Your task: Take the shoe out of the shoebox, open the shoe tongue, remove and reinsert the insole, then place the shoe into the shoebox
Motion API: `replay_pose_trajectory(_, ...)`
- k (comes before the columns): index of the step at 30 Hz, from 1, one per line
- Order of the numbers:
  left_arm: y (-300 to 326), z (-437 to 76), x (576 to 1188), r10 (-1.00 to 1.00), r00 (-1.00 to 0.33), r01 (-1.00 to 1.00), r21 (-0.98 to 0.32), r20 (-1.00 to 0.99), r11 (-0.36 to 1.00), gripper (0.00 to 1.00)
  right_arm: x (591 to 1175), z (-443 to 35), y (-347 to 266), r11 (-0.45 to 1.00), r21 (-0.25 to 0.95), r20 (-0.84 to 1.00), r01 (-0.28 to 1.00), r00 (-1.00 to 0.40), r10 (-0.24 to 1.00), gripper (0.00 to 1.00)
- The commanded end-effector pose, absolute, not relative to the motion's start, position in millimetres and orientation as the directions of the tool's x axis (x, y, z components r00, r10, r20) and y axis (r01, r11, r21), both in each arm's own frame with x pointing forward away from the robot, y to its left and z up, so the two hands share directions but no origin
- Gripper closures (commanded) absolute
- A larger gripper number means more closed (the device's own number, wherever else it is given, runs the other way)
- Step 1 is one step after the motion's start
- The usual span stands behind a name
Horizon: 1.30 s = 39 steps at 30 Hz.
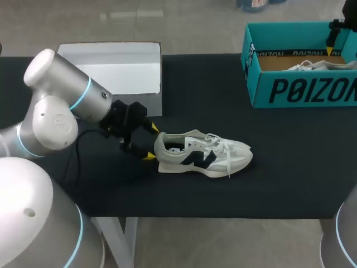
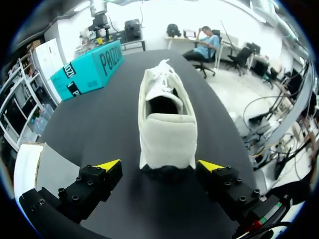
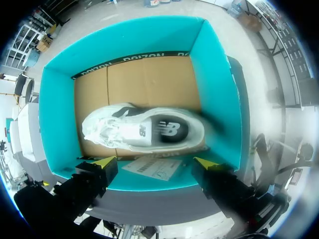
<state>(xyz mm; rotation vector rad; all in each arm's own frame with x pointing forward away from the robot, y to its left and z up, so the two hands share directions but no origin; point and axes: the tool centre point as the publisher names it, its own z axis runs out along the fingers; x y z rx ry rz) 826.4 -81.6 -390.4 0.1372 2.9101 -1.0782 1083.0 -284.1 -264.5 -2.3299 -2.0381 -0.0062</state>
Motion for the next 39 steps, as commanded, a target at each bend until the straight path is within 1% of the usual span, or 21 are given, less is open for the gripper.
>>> replay_pose_trajectory(1, -79.0, -400.9, 829.1, 0.092, -0.994, 0.111, -0.7, -0.065, 0.706, 0.0, 1082.9, -264.4, -283.9, -0.133, -0.031, 0.033, 0.991, 0.134, 0.99, 0.0)
replay_pose_trajectory(8, -85.8, -408.6, 828.0, 0.096, -0.995, 0.09, -0.754, -0.036, 0.651, 0.0, 1082.9, -264.4, -283.9, -0.133, -0.031, 0.033, 0.991, 0.134, 0.99, 0.0)
replay_pose_trajectory(20, -108.8, -419.6, 823.7, 0.141, -0.99, 0.102, -0.791, -0.02, 0.603, 0.0, 1082.9, -264.4, -283.9, -0.133, -0.031, 0.033, 0.991, 0.134, 0.99, 0.0)
replay_pose_trajectory(39, -138.5, -426.0, 826.5, 0.178, -0.984, 0.105, -0.805, 0.001, 0.584, 0.0, 1082.9, -264.4, -283.9, -0.133, -0.031, 0.033, 0.991, 0.134, 0.99, 0.0)
